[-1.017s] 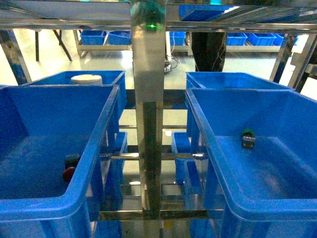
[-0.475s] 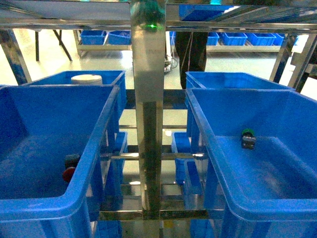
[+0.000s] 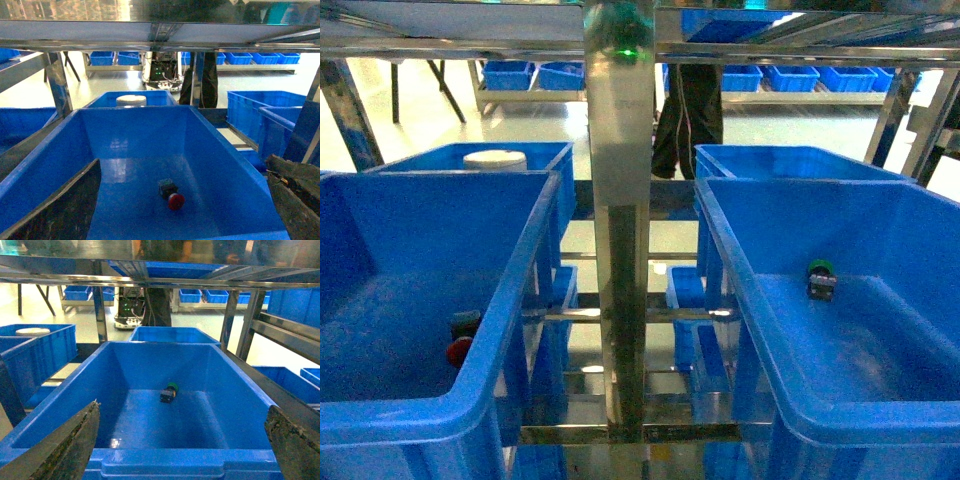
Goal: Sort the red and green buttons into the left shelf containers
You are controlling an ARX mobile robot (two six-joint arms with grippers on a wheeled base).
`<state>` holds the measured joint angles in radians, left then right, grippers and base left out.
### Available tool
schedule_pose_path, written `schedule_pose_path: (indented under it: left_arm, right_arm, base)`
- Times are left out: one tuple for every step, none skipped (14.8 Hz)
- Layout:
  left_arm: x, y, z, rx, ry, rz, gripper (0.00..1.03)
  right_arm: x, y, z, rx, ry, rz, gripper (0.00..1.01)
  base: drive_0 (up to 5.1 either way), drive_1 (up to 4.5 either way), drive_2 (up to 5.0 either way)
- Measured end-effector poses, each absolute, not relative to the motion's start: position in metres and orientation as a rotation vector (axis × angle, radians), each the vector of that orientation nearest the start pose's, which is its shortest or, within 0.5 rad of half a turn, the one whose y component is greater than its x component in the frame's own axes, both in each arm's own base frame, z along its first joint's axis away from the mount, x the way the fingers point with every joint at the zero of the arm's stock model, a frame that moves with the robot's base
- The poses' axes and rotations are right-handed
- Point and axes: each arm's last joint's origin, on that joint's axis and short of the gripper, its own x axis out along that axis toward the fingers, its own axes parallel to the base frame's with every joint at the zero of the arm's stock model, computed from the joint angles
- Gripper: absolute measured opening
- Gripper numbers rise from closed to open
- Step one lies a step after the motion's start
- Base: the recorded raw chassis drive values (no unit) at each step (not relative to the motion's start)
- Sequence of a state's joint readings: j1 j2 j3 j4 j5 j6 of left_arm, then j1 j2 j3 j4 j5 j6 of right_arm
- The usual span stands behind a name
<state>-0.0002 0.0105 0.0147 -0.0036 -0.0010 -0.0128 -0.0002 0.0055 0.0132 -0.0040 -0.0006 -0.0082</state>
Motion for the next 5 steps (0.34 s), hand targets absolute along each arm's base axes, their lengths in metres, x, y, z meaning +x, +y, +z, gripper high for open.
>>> schedule_pose_path:
  left_arm:
    - [0.0975,0.0000,0.1674,-0.013,-0.001,0.001,0.98]
    - [0.0975,0.0000,0.1674,-0.013,-0.001,0.001,0.98]
    - [0.0975,0.0000,0.1674,-0.013,-0.001,0.001,0.98]
    - [0.0975,0.0000,0.1674,-0.013,-0.001,0.000,0.98]
    - [0.0975,0.0000,0.1674,-0.013,-0.001,0.000,0.98]
  right_arm:
    - [0.0972,0.0000,0.1672,-0.008,-0.004,0.000,0.98]
    - [0.0972,0.0000,0.1672,-0.008,-0.004,0.000,0.98]
    - [0.0972,0.0000,0.1672,-0.008,-0.004,0.000,0.98]
    - [0.0972,0.0000,0.1672,-0.008,-0.004,0.000,0.98]
    - [0.0972,0.0000,0.1672,-0.009,-0.004,0.000,0.98]
  base:
    - [0.0,0.00,0.0]
    - [0.0,0.00,0.0]
    - [0.0,0.00,0.0]
    - [0.0,0.00,0.0]
    - [0.0,0.00,0.0]
